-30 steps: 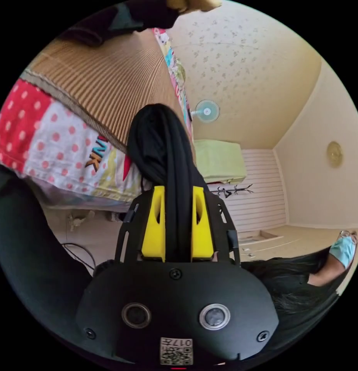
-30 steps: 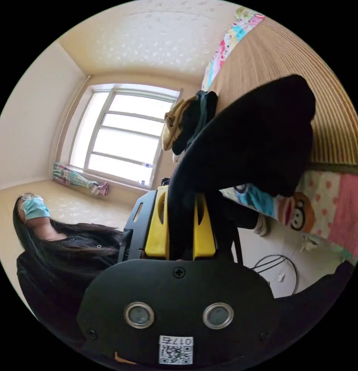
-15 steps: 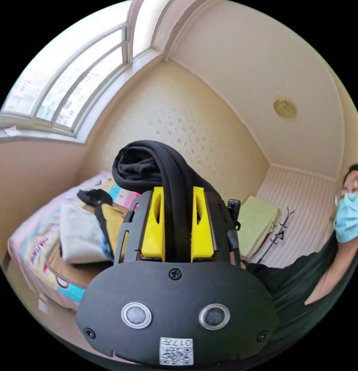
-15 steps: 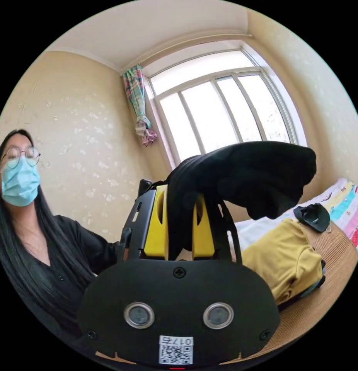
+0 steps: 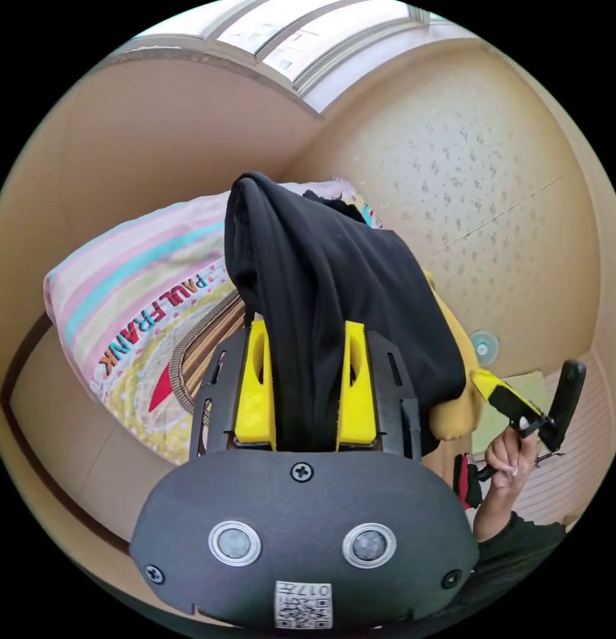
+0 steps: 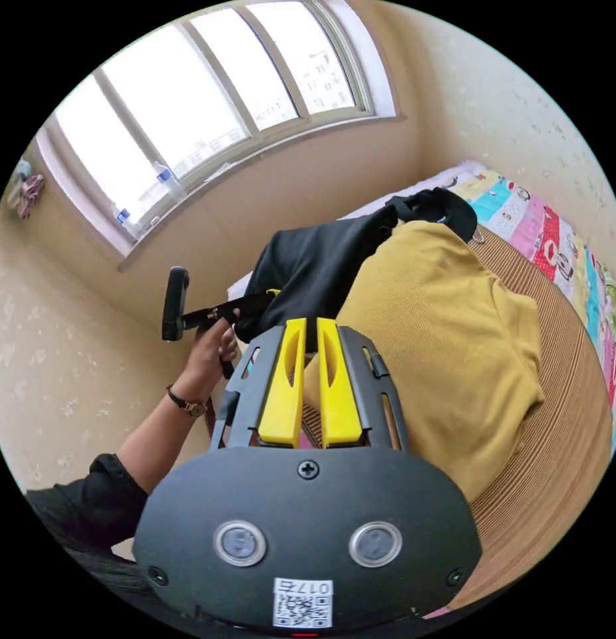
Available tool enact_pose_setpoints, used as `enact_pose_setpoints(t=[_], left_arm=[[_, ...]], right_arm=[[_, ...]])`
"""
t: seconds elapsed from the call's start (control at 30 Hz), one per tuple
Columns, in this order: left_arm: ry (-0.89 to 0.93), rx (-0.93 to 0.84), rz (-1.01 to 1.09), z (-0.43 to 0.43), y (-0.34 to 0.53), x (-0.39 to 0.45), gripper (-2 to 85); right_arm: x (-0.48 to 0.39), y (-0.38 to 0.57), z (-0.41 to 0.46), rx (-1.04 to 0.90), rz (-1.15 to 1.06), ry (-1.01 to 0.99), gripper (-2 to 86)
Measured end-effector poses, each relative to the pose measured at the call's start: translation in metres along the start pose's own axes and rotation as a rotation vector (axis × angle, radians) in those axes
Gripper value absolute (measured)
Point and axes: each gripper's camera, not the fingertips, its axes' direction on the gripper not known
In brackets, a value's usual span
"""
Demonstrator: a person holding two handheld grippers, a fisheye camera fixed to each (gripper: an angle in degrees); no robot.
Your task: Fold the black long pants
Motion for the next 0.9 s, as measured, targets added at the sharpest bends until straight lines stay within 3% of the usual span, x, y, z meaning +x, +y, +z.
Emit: enact_pose_setpoints(t=[0.07, 0.2, 0.3, 0.37, 0.43, 0.5, 0.57, 0.67, 0.77, 0.9], left_arm=[[-0.05, 0.017, 0.027, -0.003, 0.016, 0.008, 15.4], [-0.122, 0.107, 0.024, -0.021, 0.066, 0.025, 13.7], [-0.117, 0.135, 0.029, -0.029, 0.138, 0.037, 9.2], [-0.055, -0.032, 0.197, -0.01, 0.194, 0.067, 1.8], [-0.114, -0.173, 0.279, 0.007, 0.236, 0.097, 0.1], [-0.23, -0.289, 0.354, 0.025, 0.275, 0.127, -0.5], [-0.319, -0.482, 0.493, 0.057, 0.314, 0.165, -0.8], [-0.317, -0.767, 0.744, 0.098, 0.351, 0.217, -0.7], [-0.387, -0.898, 0.982, 0.118, 0.382, 0.268, -0.6], [-0.321, -0.906, 1.059, 0.127, 0.403, 0.312, -0.8]], right_arm=[[-0.001, 0.062, -0.04, 0.133, -0.092, -0.043, 4.1], [0.036, 0.169, -0.064, 0.109, -0.029, -0.024, 2.1], [0.094, 0.266, -0.063, -0.115, 0.192, -0.043, 1.0], [0.146, 0.343, -0.077, -0.307, 0.377, -0.121, 0.6], [0.183, 0.392, -0.112, -0.379, 0.491, -0.192, 0.5], [0.221, 0.435, -0.167, -0.326, 0.643, -0.211, 0.5], [0.265, 0.483, -0.252, -0.151, 0.809, -0.237, 0.4], [0.295, 0.528, -0.358, 0.031, 0.87, -0.181, 0.4], [0.3, 0.583, -0.449, 0.254, 0.951, -0.004, 0.4], [0.309, 0.67, -0.489, 0.495, 1.079, 0.005, 0.4]])
